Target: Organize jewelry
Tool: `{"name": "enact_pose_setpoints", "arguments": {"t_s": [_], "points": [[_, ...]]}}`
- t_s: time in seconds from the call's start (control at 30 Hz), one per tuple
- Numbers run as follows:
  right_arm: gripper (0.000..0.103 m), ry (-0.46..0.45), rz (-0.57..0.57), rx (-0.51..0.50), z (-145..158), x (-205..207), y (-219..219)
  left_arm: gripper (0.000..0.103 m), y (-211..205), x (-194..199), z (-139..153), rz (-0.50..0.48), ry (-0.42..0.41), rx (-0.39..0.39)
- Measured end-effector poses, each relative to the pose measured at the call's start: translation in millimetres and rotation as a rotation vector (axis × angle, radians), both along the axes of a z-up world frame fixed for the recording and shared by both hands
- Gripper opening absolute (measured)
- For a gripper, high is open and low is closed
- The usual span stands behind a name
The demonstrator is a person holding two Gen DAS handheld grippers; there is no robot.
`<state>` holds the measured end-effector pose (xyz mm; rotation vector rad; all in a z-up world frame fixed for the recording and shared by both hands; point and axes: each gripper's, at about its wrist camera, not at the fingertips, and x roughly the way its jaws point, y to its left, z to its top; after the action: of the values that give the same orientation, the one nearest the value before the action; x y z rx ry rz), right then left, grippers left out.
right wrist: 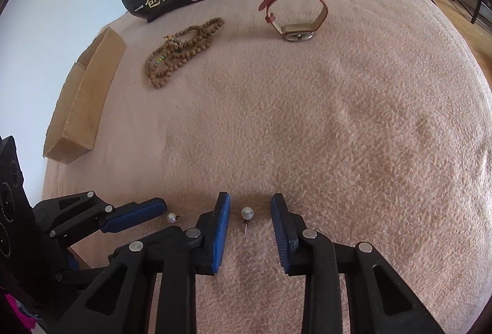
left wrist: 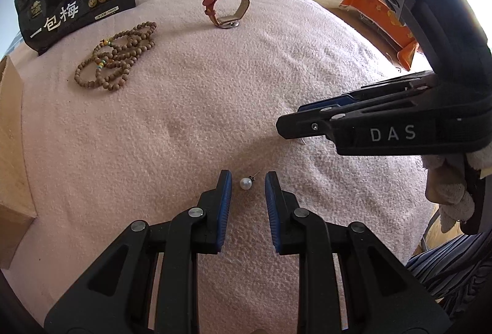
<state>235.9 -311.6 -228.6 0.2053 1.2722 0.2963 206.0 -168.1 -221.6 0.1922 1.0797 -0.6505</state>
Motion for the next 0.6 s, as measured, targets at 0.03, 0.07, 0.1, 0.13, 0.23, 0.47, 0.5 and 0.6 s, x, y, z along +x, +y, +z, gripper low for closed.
{"name": "enact_pose_setpoints", "arguments": {"t_s": [0.03, 0.07, 0.1, 0.13, 0.23, 0.47, 0.5, 0.6], "points": [[0.025, 0.000, 0.002, -0.005, -0.2, -0.1, 0.2, 0.022, -0.8, -0.1, -0.6, -0.002, 0.000, 0.003], [0.023, 0.001, 0.003, -0.008, -0.7, -0.4, 0.0, 0.022, -1.8, 0.2, -1.3, -0.003, 0.000, 0.006], [0.021, 0.003, 0.005, -0.011, -1.2, -0.7, 0.5, 0.020, -2.5, 0.5, -2.0, -0.004, 0.000, 0.009], [0.018, 0.004, 0.006, -0.015, -2.0, -1.1, 0.8, 0.019, -3.0, 0.7, -2.5, -0.005, -0.001, 0.012], [0.010, 0.000, 0.016, -0.040, -2.9, -0.9, 3.6, 0.015, -4.3, 0.9, -4.1, -0.008, -0.005, 0.024], [0.006, -0.008, 0.022, -0.040, -2.3, -0.8, 6.0, 0.008, -4.2, 0.5, -4.8, -0.011, -0.020, 0.034], [0.006, -0.011, 0.019, -0.030, -0.8, -0.3, 4.9, 0.008, -3.5, 0.4, -4.0, -0.009, -0.022, 0.035], [0.006, -0.025, 0.008, -0.019, 5.7, -1.2, 0.6, 0.008, 0.1, 0.8, -0.9, 0.000, -0.028, 0.032]]}}
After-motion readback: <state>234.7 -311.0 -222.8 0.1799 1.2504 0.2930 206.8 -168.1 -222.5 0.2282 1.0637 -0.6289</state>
